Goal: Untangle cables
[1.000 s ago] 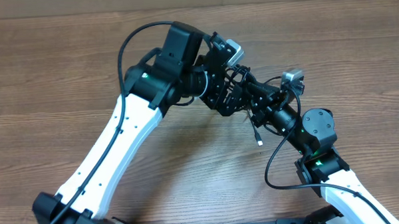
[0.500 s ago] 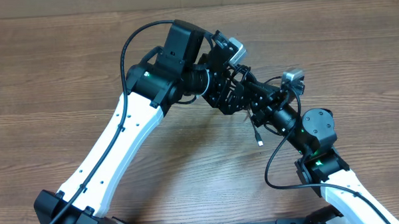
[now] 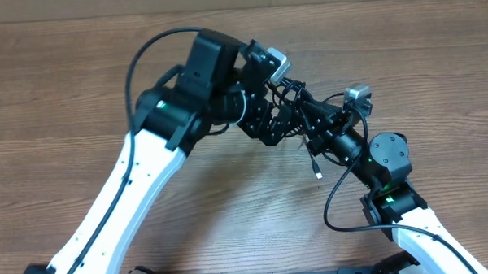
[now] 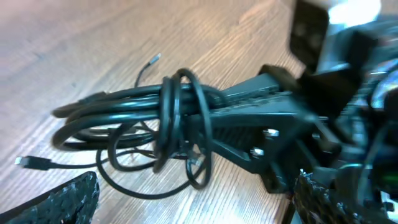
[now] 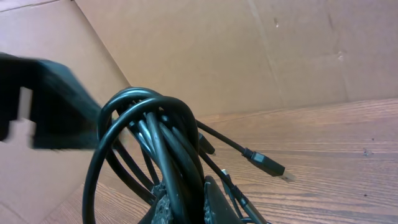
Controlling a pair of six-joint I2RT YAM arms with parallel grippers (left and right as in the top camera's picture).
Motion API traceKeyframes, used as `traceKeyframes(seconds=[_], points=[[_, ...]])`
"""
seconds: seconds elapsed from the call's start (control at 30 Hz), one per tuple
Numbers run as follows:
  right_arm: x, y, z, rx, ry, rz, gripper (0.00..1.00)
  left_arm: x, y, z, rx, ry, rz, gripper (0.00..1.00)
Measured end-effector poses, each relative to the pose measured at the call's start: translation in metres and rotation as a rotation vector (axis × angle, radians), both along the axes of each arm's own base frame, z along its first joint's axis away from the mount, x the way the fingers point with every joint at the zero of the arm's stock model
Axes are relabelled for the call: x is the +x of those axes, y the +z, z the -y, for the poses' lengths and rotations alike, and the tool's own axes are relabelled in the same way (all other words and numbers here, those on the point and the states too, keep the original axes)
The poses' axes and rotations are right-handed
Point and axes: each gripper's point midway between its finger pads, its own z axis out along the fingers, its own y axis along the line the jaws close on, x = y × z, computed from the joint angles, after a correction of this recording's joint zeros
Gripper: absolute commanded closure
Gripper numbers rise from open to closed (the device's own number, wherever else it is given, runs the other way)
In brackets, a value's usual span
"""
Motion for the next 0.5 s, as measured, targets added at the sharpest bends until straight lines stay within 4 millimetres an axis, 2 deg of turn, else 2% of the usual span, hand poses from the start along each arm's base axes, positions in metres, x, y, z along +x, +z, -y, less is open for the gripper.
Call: traceKeyframes(seconds=[0.1,0.5], points=[[0.0,-0.0004,0.0,-0.001,0.0,-0.001,0.93,-0.0044,0.0083,-0.0021,-0.011,-0.002,0.015,0.0],[0.0,-0.0005,0.0,-0.001,0.0,-0.002,0.93,-0.0073,0.0091,0.0008,-0.026,-0.021,0.004,0.0]])
